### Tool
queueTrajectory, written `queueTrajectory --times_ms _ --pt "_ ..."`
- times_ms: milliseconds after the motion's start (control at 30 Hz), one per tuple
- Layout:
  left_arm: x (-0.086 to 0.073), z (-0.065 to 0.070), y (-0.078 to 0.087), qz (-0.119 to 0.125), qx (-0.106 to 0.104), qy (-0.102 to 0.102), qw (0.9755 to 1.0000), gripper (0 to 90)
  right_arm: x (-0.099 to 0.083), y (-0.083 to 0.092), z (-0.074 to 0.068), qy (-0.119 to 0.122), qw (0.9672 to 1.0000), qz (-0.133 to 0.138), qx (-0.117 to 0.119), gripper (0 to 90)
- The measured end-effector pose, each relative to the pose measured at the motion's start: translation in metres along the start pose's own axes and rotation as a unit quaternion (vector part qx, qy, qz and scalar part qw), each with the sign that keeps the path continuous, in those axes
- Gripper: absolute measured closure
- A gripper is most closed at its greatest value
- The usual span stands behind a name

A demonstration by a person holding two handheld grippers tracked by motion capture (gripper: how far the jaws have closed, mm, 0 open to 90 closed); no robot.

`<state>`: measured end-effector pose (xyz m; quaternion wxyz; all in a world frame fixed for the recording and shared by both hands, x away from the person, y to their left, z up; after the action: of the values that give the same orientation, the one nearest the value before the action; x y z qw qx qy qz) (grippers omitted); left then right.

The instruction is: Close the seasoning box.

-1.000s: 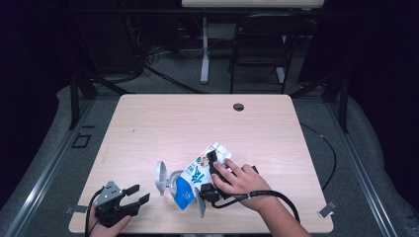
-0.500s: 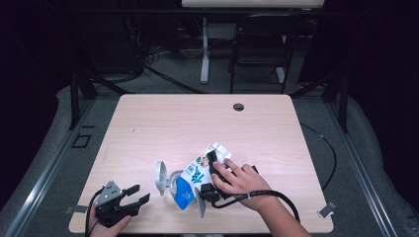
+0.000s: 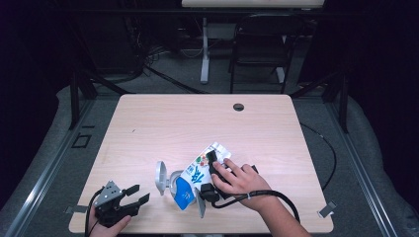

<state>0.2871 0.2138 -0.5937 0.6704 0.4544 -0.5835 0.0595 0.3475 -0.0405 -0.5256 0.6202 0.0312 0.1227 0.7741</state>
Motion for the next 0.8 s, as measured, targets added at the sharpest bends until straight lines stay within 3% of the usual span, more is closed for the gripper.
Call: queueTrajectory --times_ms 800 --pt "0.0003 -0.0009 0.0011 0.004 0.001 0.004 1.0 46.0 0.0003 -0.0002 0.0008 0.005 1.0 0.001 -0.003 55.9"
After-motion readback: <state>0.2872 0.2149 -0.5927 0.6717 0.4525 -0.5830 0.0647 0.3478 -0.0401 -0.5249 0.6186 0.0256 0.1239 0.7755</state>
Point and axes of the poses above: each handheld gripper's, and its own axes: y roughly backward along the jaws, x roughly out of its top, z roughly to its right, the point moved 8 cm from there along -y, roughly forward along the jaws, and after that the axes turned 15 degrees about -y, right-handed, at the moved point
